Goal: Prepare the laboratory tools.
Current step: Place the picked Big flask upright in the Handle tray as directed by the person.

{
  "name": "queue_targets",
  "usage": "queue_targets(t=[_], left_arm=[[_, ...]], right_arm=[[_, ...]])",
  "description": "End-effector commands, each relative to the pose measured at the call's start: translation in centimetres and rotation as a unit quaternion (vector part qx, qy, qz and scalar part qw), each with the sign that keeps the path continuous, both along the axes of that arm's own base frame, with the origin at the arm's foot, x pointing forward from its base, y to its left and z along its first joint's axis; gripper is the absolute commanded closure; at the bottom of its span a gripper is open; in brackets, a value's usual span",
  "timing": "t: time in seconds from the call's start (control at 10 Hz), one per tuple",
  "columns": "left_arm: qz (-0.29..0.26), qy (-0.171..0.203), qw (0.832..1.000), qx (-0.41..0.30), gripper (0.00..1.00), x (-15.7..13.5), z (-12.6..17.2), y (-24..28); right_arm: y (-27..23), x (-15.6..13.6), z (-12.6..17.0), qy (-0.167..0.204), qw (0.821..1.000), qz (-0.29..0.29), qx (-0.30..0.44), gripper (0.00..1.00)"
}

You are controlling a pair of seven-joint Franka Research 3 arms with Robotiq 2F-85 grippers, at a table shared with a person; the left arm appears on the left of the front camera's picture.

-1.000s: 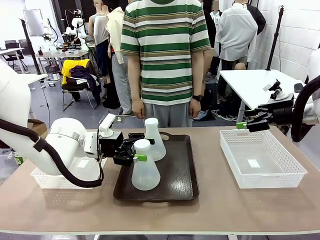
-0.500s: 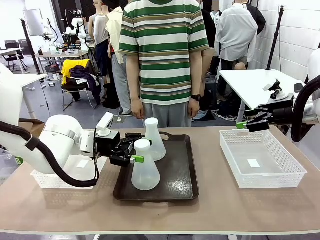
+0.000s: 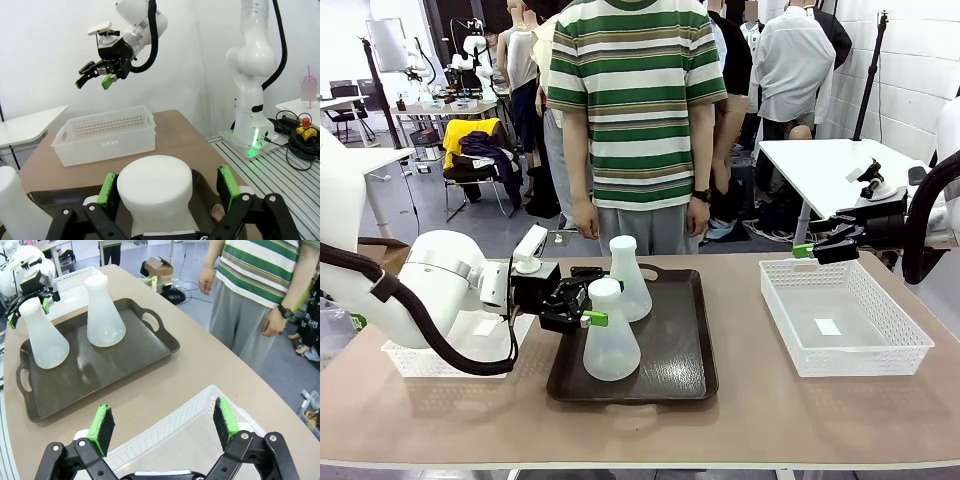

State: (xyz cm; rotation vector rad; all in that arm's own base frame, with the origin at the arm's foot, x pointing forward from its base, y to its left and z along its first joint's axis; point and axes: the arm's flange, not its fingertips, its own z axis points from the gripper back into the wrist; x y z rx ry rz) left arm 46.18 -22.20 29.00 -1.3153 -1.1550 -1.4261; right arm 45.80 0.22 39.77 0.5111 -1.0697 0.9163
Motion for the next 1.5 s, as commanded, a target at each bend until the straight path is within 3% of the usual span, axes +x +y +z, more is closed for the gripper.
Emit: queue_targets(t=[0.0,1.4], left_arm=[[0.0,-0.002,1.0,0.0,0.0,0.03,0.1,-0.02],[0.0,-0.002,1.0,0.0,0.0,0.03,0.1,-0.02]], right_arm=[[0.02,-0.01,-0.03,0.0,1.0,-0.003,-0.006,0.0],[0.02,-0.01,-0.03,0.0,1.0,-0.003,-0.006,0.0]])
